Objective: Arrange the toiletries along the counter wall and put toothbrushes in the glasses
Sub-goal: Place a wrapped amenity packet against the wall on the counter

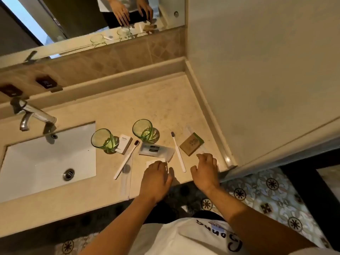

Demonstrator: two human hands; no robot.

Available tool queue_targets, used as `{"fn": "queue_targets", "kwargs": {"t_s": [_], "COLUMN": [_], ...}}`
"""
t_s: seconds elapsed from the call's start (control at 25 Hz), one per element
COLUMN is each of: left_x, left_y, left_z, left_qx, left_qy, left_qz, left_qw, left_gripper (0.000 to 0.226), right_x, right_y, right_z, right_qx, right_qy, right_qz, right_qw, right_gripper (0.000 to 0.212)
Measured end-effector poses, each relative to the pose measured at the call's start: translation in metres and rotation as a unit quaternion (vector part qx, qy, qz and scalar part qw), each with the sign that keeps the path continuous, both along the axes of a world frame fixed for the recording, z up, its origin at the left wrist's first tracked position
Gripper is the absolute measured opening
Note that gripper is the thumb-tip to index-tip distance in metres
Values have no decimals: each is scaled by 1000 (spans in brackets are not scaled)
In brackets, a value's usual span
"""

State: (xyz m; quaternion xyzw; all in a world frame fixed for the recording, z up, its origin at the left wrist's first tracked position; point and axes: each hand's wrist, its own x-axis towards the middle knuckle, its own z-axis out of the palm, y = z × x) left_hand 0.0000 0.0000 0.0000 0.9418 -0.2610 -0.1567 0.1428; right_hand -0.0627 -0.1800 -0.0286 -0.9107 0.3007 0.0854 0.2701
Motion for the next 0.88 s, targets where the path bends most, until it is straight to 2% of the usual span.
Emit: {"fn": "queue_targets", "kwargs": {"t_s": [0.12, 0.2, 0.4, 0.48, 0.64, 0.76, 0.84, 0.88], "left_x": [8, 16, 27, 31, 36, 42, 44, 44], "left_y": [-23, -44, -91, -100, -113, -123, -131, -133], "left_z": [-5, -7, -17, -25, -23, -17, -16, -17], "left_qx": [-39, -67, -111, -126, -142, -137, -139, -144], "left_qy": [31, 85, 225, 263, 319, 356, 368, 372], "left_qz": [-60, -106, -128, -112, -47, -4, 8, 15], "left_qw": [997, 989, 959, 950, 936, 924, 919, 917], "left_gripper": [38, 36, 38, 43, 45, 48, 36, 27], "right_x": [5, 10, 11, 14, 30, 41, 43, 44], "right_y": [-12, -20, -31, -32, -38, -39, -40, -40], "right_z": [-3, -2, -6, -10, -2, -4, -18, -21], "right_qx": [1, 3, -6, 5, 36, 16, -1, 0], "right_qy": [11, 21, 2, -15, 28, 33, 32, 31], "right_qz": [-53, -81, -143, -150, -150, -131, -125, -148], "right_qw": [999, 996, 990, 989, 988, 991, 992, 988], "right_gripper": [51, 49, 45, 44, 52, 50, 44, 35]}}
